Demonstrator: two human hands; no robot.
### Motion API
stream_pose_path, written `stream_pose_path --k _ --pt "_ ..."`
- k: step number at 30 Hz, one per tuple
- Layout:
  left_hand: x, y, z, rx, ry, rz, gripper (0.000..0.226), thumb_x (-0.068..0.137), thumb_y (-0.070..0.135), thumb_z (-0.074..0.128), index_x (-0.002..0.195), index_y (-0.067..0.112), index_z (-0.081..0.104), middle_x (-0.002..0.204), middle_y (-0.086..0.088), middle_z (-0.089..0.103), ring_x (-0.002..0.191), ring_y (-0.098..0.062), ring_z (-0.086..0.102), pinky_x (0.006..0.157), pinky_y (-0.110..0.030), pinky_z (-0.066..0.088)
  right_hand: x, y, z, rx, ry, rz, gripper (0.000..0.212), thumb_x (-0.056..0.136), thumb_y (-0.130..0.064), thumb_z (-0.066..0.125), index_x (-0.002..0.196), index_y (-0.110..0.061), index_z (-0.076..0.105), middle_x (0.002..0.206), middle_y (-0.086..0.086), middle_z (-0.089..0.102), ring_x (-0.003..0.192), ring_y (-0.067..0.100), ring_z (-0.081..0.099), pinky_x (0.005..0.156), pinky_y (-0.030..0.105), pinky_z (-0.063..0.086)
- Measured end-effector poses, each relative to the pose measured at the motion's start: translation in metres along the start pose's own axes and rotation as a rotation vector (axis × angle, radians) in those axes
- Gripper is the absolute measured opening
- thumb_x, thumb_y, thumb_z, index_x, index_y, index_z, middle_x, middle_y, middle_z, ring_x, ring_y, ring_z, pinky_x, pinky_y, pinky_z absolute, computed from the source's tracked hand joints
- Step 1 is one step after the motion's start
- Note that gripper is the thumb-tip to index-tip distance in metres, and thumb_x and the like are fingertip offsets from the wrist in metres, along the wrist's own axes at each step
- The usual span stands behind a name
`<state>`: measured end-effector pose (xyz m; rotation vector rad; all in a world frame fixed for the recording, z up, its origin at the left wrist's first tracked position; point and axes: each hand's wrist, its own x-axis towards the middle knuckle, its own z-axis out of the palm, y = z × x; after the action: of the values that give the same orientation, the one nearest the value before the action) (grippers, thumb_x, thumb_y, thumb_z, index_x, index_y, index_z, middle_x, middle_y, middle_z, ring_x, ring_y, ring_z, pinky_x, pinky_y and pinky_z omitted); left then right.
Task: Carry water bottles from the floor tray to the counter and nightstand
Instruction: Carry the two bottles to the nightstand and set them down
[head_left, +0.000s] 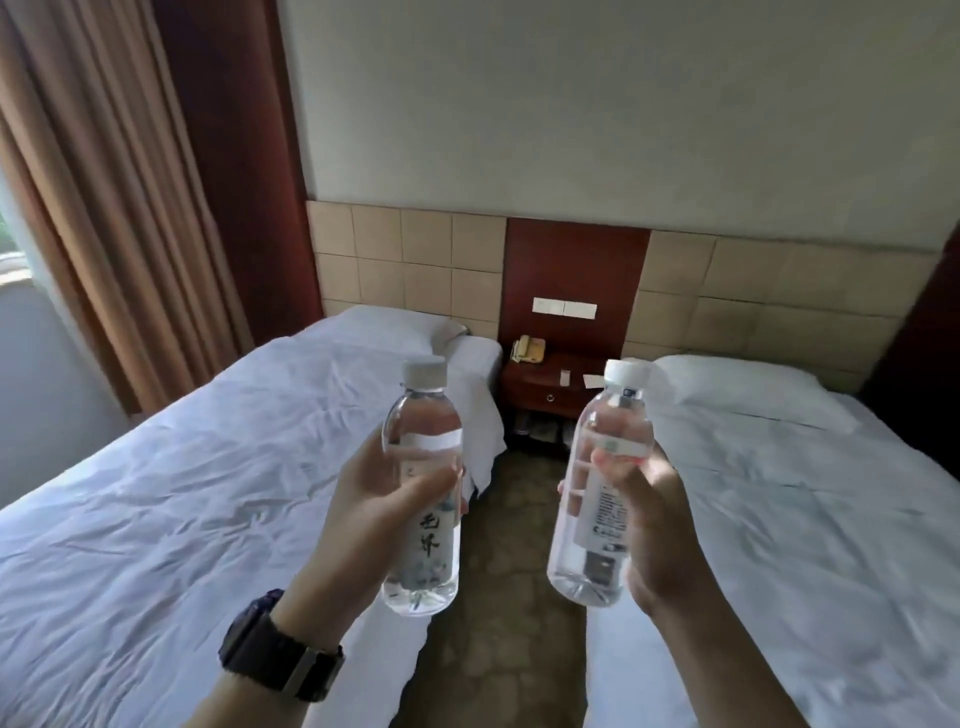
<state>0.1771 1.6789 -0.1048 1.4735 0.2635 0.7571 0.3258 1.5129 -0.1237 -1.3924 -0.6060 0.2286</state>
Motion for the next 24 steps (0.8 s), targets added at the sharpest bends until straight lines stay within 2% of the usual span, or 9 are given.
stream_pose_path --k 3,6,7,12,17,21,24 --pt "0.079 -0.014 0.001 -0.022 -0.045 -0.012 0.038 0.062 0.036 0.072 0.097 0.023 0.068 0.085 -0.014 0.072 0.070 -0.032 0.072 0.067 -0.039 0.059 0.066 0.009 0.007 -0.029 0.052 0.015 0.054 0.068 -0.051 0.065 0.115 -0.026 0.059 0.106 0.011 0.068 0.097 0.031 0.068 0.073 0.033 0.057" --pt "0.146 -0.033 0.012 -0.027 -0.107 -0.021 0.037 0.062 0.035 0.071 0.095 0.020 0.068 0.086 -0.012 0.073 0.069 -0.028 0.071 0.064 -0.032 0.058 0.120 0.022 0.000 -0.014 0.106 0.044 0.066 0.064 -0.055 0.066 0.119 -0.020 0.057 0.103 0.012 0.068 0.098 0.033 0.066 0.083 0.045 0.056" --pt "0.166 -0.040 0.017 -0.038 -0.124 -0.032 0.038 0.061 0.035 0.071 0.094 0.018 0.068 0.085 -0.013 0.073 0.068 -0.028 0.071 0.064 -0.032 0.058 0.135 0.026 -0.003 -0.009 0.122 0.058 0.067 0.063 -0.056 0.065 0.119 -0.020 0.057 0.101 0.012 0.068 0.096 0.033 0.066 0.083 0.046 0.056" --pt "0.269 -0.078 0.054 -0.044 -0.236 -0.041 0.041 0.061 0.036 0.071 0.095 0.014 0.066 0.088 -0.022 0.067 0.066 -0.027 0.071 0.060 -0.029 0.058 0.224 0.058 -0.030 -0.009 0.203 0.074 0.050 0.072 -0.042 0.061 0.118 -0.022 0.058 0.093 0.003 0.069 0.086 0.016 0.068 0.069 0.025 0.051" --pt "0.379 -0.134 0.098 -0.022 -0.250 -0.014 0.042 0.063 0.035 0.070 0.099 0.014 0.066 0.085 -0.015 0.071 0.069 -0.028 0.071 0.065 -0.032 0.059 0.339 0.105 -0.069 0.049 0.265 0.069 0.050 0.072 -0.040 0.063 0.119 -0.023 0.059 0.096 0.008 0.069 0.091 0.025 0.068 0.073 0.033 0.051" --pt "0.479 -0.166 0.131 0.023 -0.198 -0.013 0.041 0.062 0.038 0.070 0.097 0.016 0.067 0.084 -0.011 0.072 0.070 -0.029 0.071 0.064 -0.031 0.057 0.451 0.135 -0.098 0.082 0.249 0.052 0.064 0.064 -0.049 0.069 0.122 -0.022 0.057 0.100 0.006 0.068 0.098 0.027 0.066 0.077 0.037 0.051" --pt "0.552 -0.178 0.151 0.019 -0.184 -0.001 0.040 0.062 0.037 0.071 0.099 0.023 0.068 0.087 -0.011 0.072 0.070 -0.032 0.071 0.065 -0.034 0.058 0.531 0.150 -0.113 0.073 0.226 0.072 0.079 0.055 -0.057 0.066 0.125 -0.023 0.053 0.106 0.008 0.066 0.101 0.026 0.065 0.077 0.035 0.051"
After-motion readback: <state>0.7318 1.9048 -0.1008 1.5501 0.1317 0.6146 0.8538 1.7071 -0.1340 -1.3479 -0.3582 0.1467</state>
